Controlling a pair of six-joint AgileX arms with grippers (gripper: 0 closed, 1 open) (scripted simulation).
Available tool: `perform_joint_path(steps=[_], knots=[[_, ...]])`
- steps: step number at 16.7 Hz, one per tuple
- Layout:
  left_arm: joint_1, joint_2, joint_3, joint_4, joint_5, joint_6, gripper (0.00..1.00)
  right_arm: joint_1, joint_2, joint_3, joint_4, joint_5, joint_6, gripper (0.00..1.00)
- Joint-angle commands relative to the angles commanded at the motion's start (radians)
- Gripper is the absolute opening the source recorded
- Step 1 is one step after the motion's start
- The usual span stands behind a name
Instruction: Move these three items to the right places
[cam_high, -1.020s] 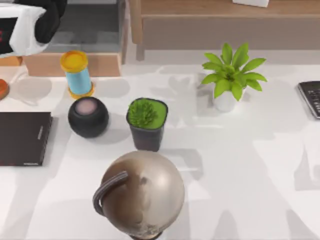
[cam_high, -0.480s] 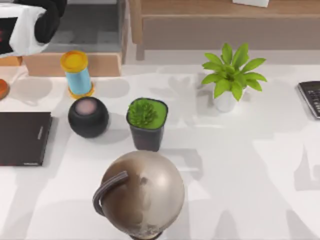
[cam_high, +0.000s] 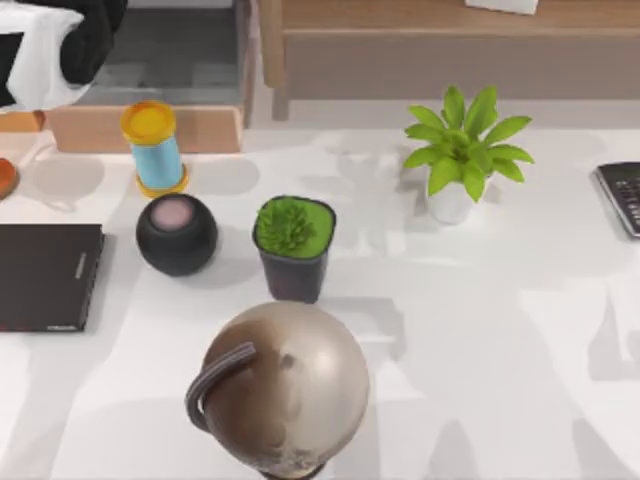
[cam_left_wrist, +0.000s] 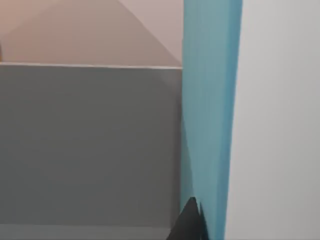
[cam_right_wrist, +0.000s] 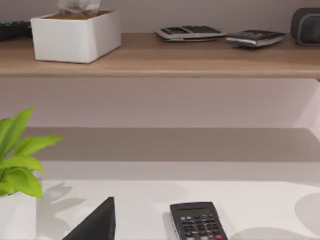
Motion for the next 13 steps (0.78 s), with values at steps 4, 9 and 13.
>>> perform_joint_path(steps=[4, 9, 13], knots=[[0.0, -0.056, -0.051, 0.033, 0.033, 0.059, 0.0, 0.0, 0.0, 0.0, 0.0, 0.0, 0.0, 1.0], [0.024, -0.275, -0.285, 0.138, 0.169, 0.357, 0.0, 0.0, 0.0, 0.0, 0.0, 0.0, 0.0, 1.0], [0.082, -0.478, -0.561, 0.211, 0.308, 0.722, 0.0, 0.0, 0.0, 0.0, 0.0, 0.0, 0.0, 1.0]])
